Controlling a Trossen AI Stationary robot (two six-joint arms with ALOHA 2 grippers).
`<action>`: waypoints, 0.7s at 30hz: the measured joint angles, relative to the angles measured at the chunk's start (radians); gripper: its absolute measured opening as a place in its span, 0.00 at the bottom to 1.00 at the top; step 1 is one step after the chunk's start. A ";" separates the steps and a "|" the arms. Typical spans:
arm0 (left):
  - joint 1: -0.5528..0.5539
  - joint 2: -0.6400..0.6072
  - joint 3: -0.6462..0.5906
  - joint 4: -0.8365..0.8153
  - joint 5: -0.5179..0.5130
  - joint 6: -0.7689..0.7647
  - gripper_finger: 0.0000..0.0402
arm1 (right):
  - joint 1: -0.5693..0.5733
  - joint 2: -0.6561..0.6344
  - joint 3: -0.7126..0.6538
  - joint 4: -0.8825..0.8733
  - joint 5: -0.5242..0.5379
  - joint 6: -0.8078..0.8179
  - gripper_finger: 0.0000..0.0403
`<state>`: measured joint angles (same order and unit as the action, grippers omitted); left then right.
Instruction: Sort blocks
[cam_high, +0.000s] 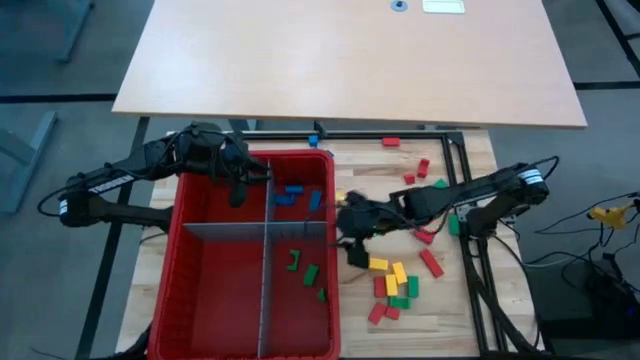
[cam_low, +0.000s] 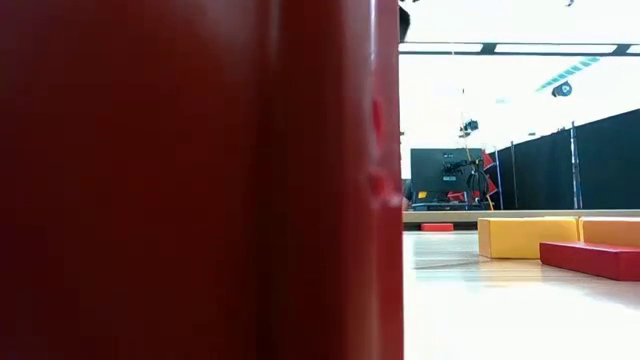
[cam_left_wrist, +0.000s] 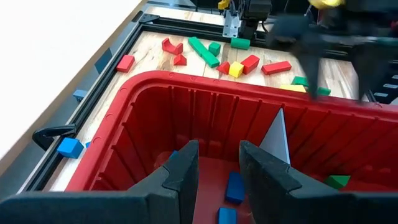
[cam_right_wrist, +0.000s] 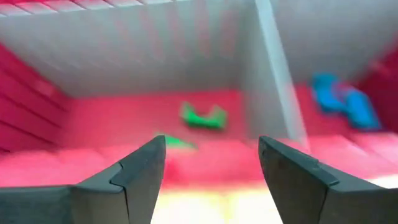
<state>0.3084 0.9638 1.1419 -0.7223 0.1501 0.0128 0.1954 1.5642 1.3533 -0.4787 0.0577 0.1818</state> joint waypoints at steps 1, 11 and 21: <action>0.000 0.000 0.000 0.000 0.000 0.000 0.26 | -0.006 -0.018 0.000 -0.058 0.036 0.000 0.59; 0.000 0.000 0.000 -0.011 0.000 0.010 0.26 | -0.027 -0.169 -0.026 -0.525 0.208 0.239 0.52; 0.000 0.000 -0.001 -0.009 0.000 0.030 0.26 | -0.024 -0.218 -0.284 -0.668 0.233 0.493 0.52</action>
<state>0.3084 0.9638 1.1410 -0.7313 0.1501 0.0425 0.1719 1.3461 1.0694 -1.1469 0.2911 0.6743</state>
